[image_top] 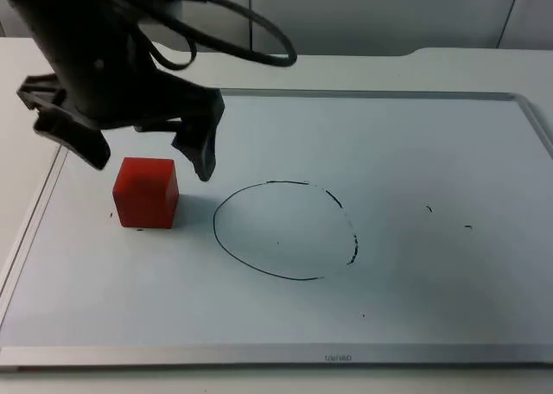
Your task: Pick up one cube with the left hand and another cube with the right hand. First place the cube in the right hand at the target position, then stack the cube in the left hand on top.
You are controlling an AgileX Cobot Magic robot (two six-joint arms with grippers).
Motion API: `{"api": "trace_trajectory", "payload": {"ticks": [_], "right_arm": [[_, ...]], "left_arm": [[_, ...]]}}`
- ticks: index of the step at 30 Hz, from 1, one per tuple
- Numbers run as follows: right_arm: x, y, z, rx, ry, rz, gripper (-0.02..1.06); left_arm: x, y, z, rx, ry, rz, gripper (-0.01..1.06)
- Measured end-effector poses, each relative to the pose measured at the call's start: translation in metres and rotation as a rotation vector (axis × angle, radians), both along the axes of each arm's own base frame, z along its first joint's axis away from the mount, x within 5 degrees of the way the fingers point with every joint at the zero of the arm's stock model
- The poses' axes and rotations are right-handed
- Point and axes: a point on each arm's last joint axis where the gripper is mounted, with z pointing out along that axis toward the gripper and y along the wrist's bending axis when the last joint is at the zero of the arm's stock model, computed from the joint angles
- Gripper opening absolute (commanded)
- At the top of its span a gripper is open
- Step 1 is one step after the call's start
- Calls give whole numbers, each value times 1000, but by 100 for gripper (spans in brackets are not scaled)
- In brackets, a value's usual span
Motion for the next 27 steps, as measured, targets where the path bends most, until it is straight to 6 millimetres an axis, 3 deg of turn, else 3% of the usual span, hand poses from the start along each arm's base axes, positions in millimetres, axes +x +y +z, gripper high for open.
{"api": "trace_trajectory", "payload": {"ticks": [9,20,27], "right_arm": [[0,0,0,-17,-2,13,0],[0,0,0,-36,-4,27,0],[0,0,0,-39,-6,29,0]], "left_arm": [[14,-4,-33,19,29,54,103],[19,-2,-50,54,20,96,103],[22,-2,-51,46,-2,113,101]]}}
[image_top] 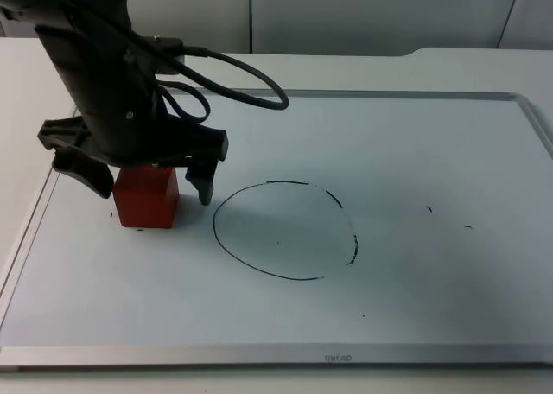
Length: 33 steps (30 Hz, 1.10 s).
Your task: Pick up one cube with the left hand and another cube with the right hand. First place the cube in the right hand at the target position, then stack the cube in the left hand on top.
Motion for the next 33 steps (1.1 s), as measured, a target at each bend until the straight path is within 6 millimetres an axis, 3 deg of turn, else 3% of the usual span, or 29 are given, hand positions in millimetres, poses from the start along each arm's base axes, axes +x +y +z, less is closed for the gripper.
{"api": "trace_trajectory", "payload": {"ticks": [12,19,23,24,27,30,31,33], "right_arm": [[1,1,1,2,-11,5,0],[1,1,1,2,-11,7,0],[1,1,1,2,-11,7,0],[1,1,1,2,-11,7,0],[1,1,1,-5,-12,12,0],[1,1,1,-7,-12,14,0],[1,1,1,-7,-12,14,0],[0,2,1,4,-7,24,0]], "left_arm": [[2,1,-6,9,-3,12,50],[2,1,-6,7,4,36,32],[0,1,-4,25,44,32,4],[-2,2,-3,37,63,13,4],[-5,3,5,58,89,-37,0],[-13,8,37,79,81,-90,0],[-13,8,37,79,81,-90,0],[-23,13,70,91,55,-126,0]]}}
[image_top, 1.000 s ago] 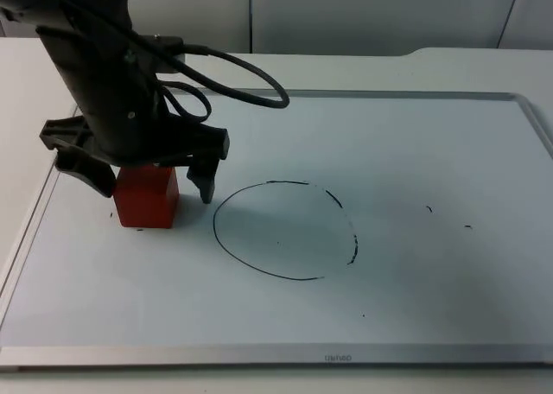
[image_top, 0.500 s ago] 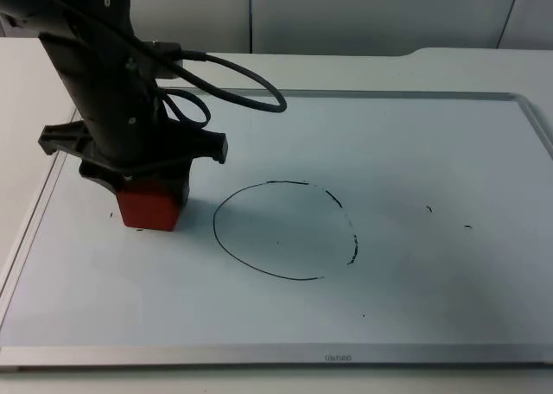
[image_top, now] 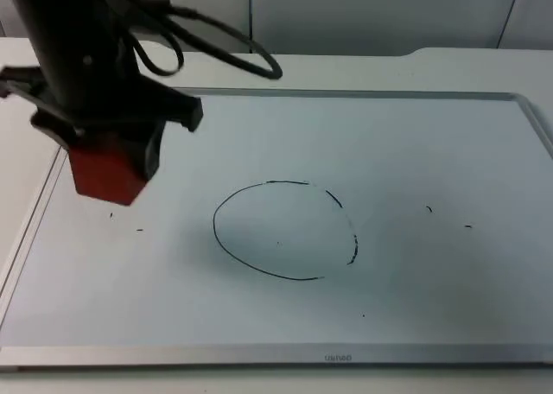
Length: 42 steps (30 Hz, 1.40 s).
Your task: Pick up one cube with the left hand and another cube with the right hand. First place the cube in the right hand at the target position, then stack the cube in the left hand on top.
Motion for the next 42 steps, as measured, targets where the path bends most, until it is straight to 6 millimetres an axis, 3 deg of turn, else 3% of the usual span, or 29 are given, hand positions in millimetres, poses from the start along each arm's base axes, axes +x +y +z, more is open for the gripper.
{"api": "trace_trajectory", "payload": {"ticks": [1,2,5,6,7,9,10,13,18,22,23,28,29,32,34,37,38,41,42], "right_arm": [[0,1,0,2,5,10,0],[0,1,0,2,5,10,0],[-1,4,-1,13,18,42,0],[-1,4,-1,13,18,42,0],[-2,5,-1,16,21,53,0],[-3,8,-2,32,30,91,0],[-3,8,-2,32,30,91,0],[-2,15,-4,53,51,154,0],[12,24,-17,64,112,192,0],[42,51,-54,32,251,262,0],[42,51,-54,32,251,262,0],[71,108,-80,-61,345,374,0],[71,108,-80,-61,345,374,0],[92,145,-106,-124,435,419,0],[96,152,-113,-135,457,425,0],[109,172,-145,-174,533,440,0],[109,172,-145,-174,533,440,0],[116,188,-183,-216,606,456,0],[116,188,-183,-216,606,456,0]], "left_arm": [[-5,2,16,-5,-23,-12,0],[-5,2,16,-5,-23,-12,0],[-22,10,70,-34,-135,-55,0],[-22,10,70,-34,-135,-55,0],[-29,13,85,-40,-167,-68,0],[-53,23,122,-44,-212,-116,0],[-53,23,122,-44,-212,-116,0],[-89,37,155,-52,-245,-162,0],[-114,47,166,-60,-270,-171,0],[-133,54,167,-59,-255,-172,0],[-133,54,167,-59,-255,-172,0],[-136,55,156,-56,-211,-174,0],[-136,55,156,-56,-211,-174,0],[-135,54,157,-69,-223,-175,0],[-135,53,157,-72,-226,-175,0],[-134,52,157,-92,-234,-173,0],[-134,52,157,-92,-234,-173,0],[-134,51,158,-104,-241,-171,0],[-134,51,158,-104,-241,-171,0]]}}
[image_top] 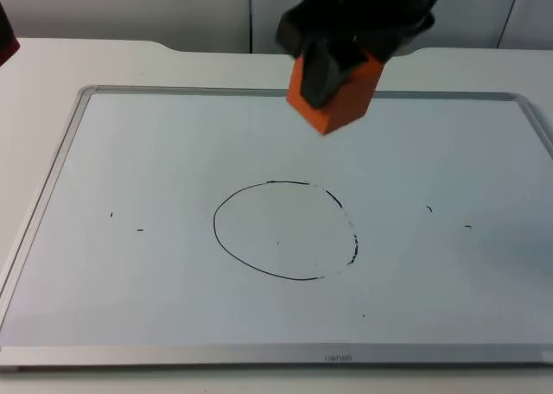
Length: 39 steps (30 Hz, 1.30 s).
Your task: Pick up one cube with the left hand and another cube with the right hand. First place the cube in the right hand at the target position, then stack the cube in the left hand on top.
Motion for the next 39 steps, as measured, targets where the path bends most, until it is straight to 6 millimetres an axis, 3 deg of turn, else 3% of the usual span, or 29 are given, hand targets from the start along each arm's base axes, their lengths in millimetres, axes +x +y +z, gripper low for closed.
{"api": "trace_trajectory", "payload": {"ticks": [4,9,31,39], "right_arm": [[5,10,-38,-46,68,-4,0],[10,13,-64,-68,98,-6,0],[12,32,-115,-81,124,-7,0],[12,33,-120,-83,127,-7,0]], "left_arm": [[0,0,0,-2,-2,0,0],[1,-1,0,-6,-9,0,0],[2,-2,1,-24,-25,1,0],[2,-2,1,-27,-24,1,0]]}}
